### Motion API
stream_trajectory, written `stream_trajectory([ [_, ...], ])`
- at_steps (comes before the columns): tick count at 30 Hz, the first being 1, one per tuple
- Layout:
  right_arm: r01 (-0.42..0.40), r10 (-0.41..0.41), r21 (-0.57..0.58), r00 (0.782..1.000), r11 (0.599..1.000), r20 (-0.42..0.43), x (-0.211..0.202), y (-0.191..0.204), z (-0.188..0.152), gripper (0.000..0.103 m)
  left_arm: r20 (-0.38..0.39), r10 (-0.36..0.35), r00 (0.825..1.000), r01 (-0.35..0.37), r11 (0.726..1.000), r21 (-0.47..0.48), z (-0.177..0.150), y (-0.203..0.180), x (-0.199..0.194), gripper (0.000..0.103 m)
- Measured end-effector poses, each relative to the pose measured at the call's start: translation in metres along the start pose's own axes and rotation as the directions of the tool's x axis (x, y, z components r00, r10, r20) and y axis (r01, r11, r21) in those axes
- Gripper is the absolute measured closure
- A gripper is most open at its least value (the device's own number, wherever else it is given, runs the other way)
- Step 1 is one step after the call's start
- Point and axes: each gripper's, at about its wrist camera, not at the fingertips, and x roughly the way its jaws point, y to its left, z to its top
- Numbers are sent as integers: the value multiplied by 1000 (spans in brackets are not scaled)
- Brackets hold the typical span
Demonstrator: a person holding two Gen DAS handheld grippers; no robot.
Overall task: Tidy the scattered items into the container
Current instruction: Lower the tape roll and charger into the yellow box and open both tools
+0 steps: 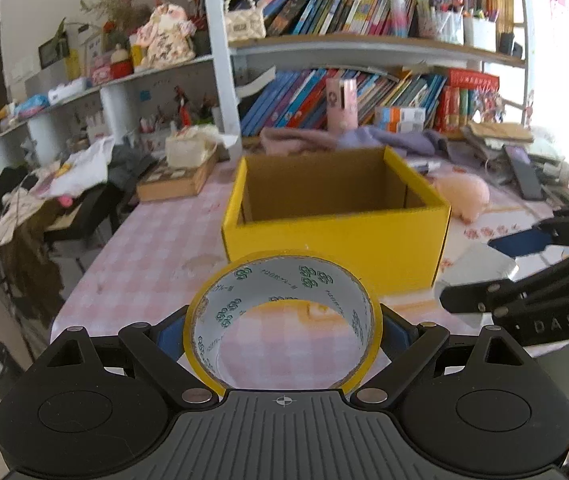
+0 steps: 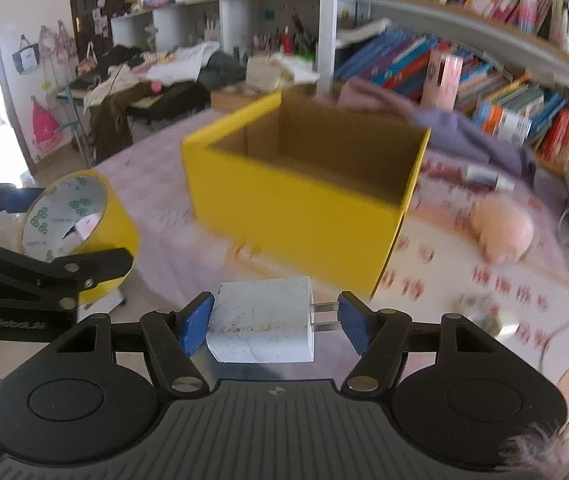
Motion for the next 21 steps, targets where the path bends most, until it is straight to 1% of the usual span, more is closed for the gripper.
stream_trajectory([
  [4, 17, -14, -50, 998, 999, 54, 2, -12, 27, 38, 41, -19, 999, 17, 999, 40, 28, 4, 12, 10],
  [7, 17, -8, -104, 996, 994, 87, 9, -23, 50, 38, 59, -48, 997, 44, 997, 67, 52, 7, 28, 10],
  [10, 34, -11, -194, 993, 980, 117, 21, -34, 73, 38, 55, -86, 995, 79, 990, 120, 75, 10, 53, 10],
  [12, 76, -38, -272, 989, 959, 142, 35, -42, 89, 38, 46, -101, 994, 91, 979, 179, 88, 8, 70, 10],
  [14, 109, -62, -338, 987, 935, 148, 52, -51, 101, 38, 25, -107, 994, 98, 965, 244, 100, 7, 89, 10],
  [17, 94, -48, -443, 992, 892, 114, 79, -63, 119, 38, -17, -101, 995, 101, 940, 325, 117, 3, 125, 10],
  [19, 79, -36, -519, 995, 851, 93, 98, -67, 128, 38, -52, -90, 995, 103, 928, 358, 123, 0, 148, 10],
  [21, 58, -21, -578, 997, 814, 70, 118, -70, 134, 37, -69, -68, 995, 90, 911, 402, 126, -5, 168, 10],
])
